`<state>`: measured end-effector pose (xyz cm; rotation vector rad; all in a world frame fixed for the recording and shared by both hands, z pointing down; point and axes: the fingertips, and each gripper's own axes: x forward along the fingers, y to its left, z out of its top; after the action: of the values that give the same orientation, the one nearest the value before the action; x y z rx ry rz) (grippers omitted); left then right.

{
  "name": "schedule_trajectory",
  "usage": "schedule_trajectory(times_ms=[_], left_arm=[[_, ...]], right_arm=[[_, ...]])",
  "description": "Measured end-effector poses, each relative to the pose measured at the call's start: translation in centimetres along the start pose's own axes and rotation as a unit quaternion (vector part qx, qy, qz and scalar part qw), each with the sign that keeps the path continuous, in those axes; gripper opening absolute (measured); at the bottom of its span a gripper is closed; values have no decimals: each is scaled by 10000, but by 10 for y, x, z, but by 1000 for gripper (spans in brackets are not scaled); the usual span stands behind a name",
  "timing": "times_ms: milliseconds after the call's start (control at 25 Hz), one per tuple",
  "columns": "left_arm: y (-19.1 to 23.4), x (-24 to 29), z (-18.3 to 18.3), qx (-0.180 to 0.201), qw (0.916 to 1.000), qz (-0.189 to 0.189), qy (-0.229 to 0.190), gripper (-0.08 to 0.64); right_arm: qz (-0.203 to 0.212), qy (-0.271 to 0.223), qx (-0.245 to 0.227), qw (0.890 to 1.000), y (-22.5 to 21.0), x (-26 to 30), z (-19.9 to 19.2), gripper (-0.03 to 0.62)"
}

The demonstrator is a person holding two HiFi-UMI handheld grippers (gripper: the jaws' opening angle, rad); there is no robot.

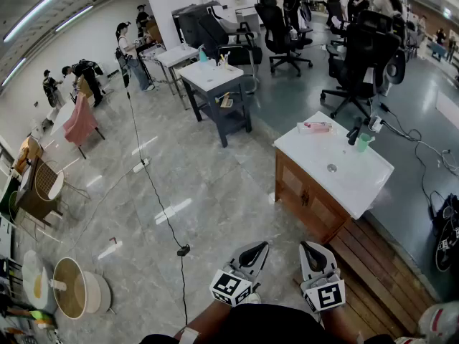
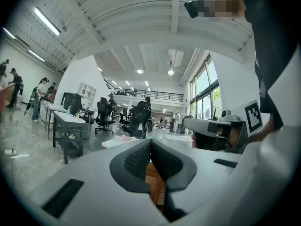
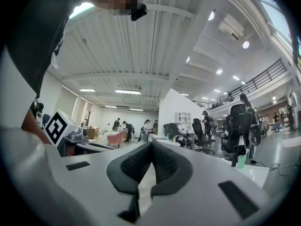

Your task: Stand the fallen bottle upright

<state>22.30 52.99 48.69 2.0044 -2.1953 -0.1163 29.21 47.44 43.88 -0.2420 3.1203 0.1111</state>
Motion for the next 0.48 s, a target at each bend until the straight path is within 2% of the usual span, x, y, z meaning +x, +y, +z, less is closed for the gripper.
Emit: schedule_trajectory(times_ms=[240,480], left_arm=[[12,23,15,185,9995,167,-197,15],[24,31,19,251,9993,140,-237,15]], right_arm=[[-83,-112,-115,9998,-28,20,2,12],[-183,-82,-123,9997,-33,34,-2,11]])
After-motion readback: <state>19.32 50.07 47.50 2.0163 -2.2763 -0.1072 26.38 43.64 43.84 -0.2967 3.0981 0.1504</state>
